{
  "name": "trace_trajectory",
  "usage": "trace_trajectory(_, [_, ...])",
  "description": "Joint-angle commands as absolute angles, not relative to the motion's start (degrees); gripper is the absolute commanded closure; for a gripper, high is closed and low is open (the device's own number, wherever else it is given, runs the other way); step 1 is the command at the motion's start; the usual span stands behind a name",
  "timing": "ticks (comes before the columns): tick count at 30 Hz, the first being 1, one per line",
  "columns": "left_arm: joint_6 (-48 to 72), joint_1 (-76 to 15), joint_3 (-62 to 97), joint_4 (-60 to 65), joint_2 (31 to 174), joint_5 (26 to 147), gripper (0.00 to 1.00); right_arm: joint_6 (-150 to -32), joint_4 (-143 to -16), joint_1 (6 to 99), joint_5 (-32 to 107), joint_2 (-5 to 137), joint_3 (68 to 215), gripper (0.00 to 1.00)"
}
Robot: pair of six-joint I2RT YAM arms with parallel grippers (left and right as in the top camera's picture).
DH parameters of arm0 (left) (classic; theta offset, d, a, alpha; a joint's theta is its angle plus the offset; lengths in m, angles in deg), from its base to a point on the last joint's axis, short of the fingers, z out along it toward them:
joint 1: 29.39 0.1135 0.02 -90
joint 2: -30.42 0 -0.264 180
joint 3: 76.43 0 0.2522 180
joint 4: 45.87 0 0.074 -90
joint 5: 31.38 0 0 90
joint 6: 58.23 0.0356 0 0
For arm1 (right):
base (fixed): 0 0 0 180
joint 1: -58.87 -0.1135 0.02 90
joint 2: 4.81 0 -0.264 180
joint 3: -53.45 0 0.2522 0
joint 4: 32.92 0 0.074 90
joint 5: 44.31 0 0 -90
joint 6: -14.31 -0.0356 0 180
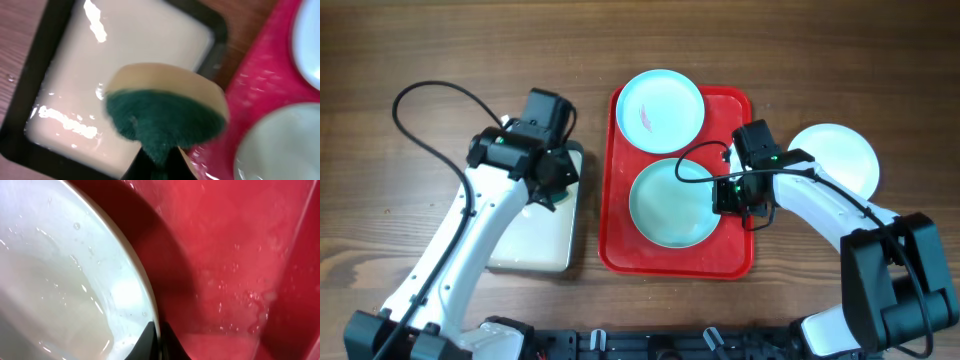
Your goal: Clean dirty plates on tray and stack at the side
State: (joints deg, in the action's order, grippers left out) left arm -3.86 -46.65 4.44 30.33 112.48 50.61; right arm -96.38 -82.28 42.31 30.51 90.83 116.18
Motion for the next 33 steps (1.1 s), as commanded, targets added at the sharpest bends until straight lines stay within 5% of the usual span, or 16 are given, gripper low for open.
trace_trajectory(1, [3.13,-41.36,-8.54,20.12,113.00,50.92,0.96,-95.00,-80.27,42.64,33.61,92.22,116.27,0.95])
trace_trajectory(4, [5.03,-41.10,-15.10,12.14,113.03,52.75,0.88,-95.29,-80.07,42.64,32.24,91.87,116.29,0.96])
trace_trajectory(6, [5.05,-41.10,-14.99,12.25,112.68,52.75,0.49,-95.37,-81.38,42.64,33.05,89.45,116.29,0.96])
trace_trajectory(7, [5.05,-41.10,-14.95,12.58,112.17,52.75,0.38,-96.12,-82.39,42.57,35.06,86.43,116.29,0.96])
trace_trajectory(11, [5.03,-41.10,-13.48,16.21,108.00,52.80,0.20,-96.97,-86.52,39.55,45.94,71.02,116.40,0.96])
trace_trajectory(13, [5.01,-41.10,-11.19,18.18,103.56,52.82,0.00,-98.39,-88.60,35.71,55.32,63.72,116.51,0.96])
trace_trajectory(23, [5.01,-41.12,-10.51,18.09,93.46,53.02,0.00,-93.30,-88.97,9.79,95.88,61.65,116.94,0.96])
trace_trajectory(33, [5.01,-41.10,-10.51,18.11,93.46,53.02,0.00,-68.66,-71.22,-3.50,106.20,61.62,116.94,0.96])
